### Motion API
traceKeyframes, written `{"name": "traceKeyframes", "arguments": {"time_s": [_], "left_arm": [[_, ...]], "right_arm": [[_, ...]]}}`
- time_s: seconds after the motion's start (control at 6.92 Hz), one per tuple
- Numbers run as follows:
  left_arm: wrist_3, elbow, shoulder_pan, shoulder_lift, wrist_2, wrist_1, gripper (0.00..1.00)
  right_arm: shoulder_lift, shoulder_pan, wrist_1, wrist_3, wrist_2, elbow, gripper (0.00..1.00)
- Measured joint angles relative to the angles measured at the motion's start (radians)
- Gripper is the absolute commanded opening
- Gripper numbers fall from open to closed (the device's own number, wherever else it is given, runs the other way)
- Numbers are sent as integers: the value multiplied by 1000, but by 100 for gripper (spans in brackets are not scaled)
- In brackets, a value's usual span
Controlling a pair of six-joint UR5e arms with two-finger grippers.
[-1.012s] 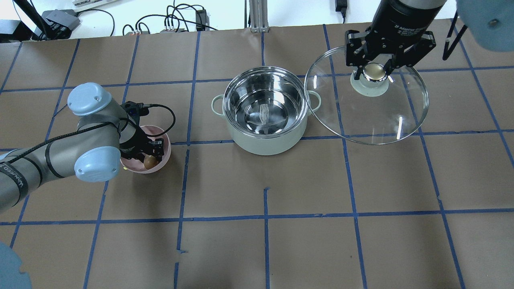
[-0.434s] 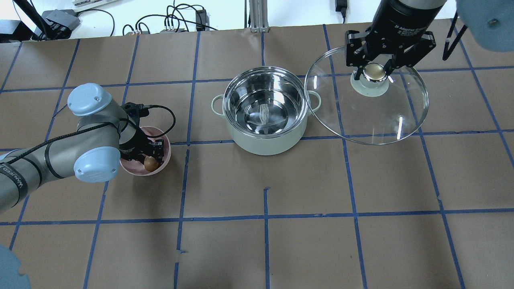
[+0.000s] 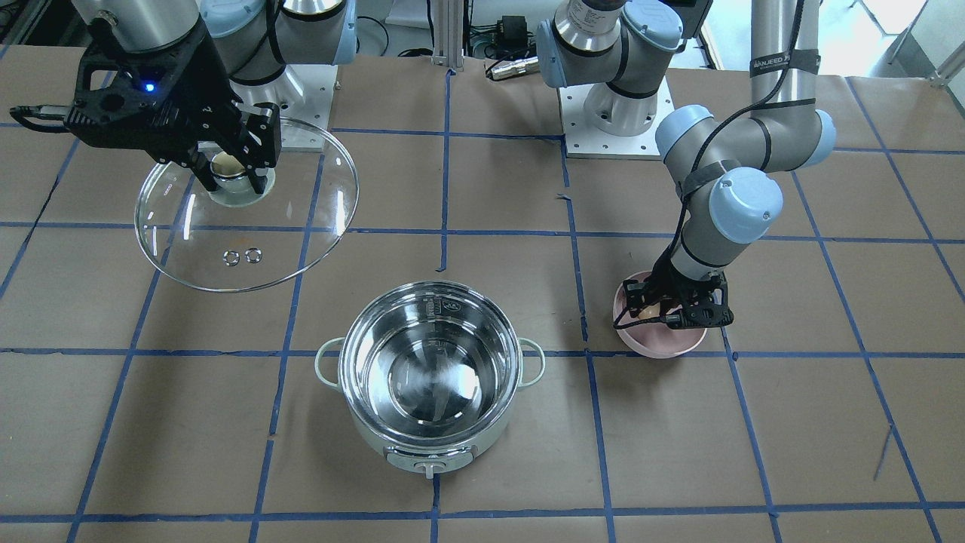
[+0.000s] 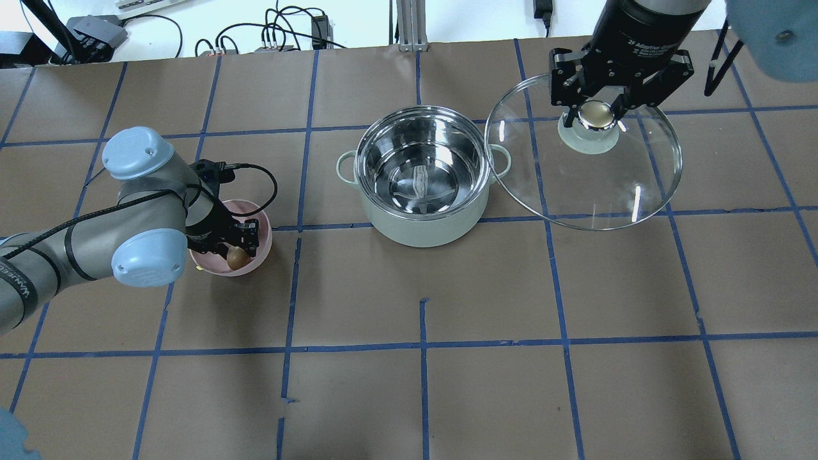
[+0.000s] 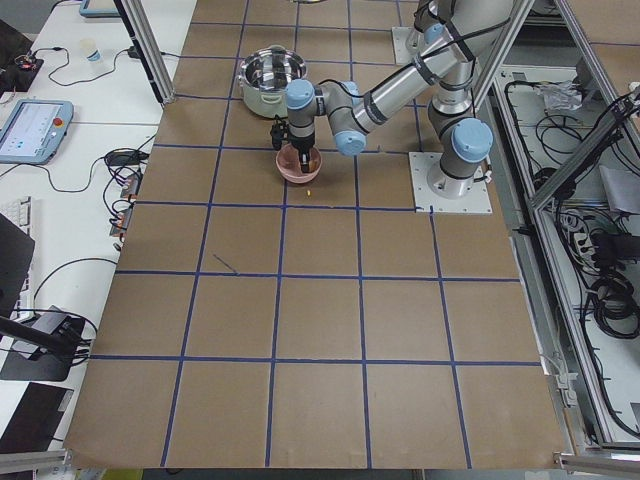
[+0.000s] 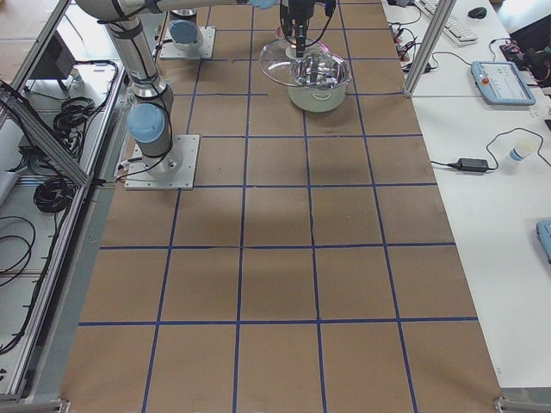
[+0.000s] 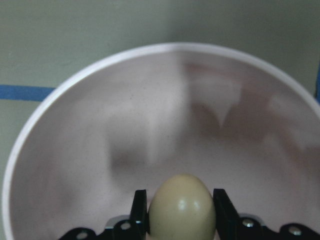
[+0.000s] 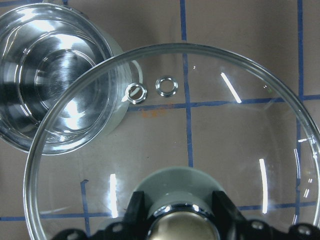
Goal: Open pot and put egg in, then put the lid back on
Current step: 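Close the left gripper on the egg and lift it from the bowl, then carry the egg with the left gripper over the open pot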
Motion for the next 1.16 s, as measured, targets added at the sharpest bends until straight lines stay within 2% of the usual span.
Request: {"name": "traceKeyframes", "arguments": {"time_s": [0.29,0.72,1.16], "left_arm": [[-5,65,0,32,0,-120,18],[-68,220,-36,62,-29,-305,18],[-181,376,-190,48,-57,-348,18]], "right_arm": [[0,0,0,0,1,0,3],[-1,1,0,0,0,0,3],[-1,2,1,0,0,1,3]]}}
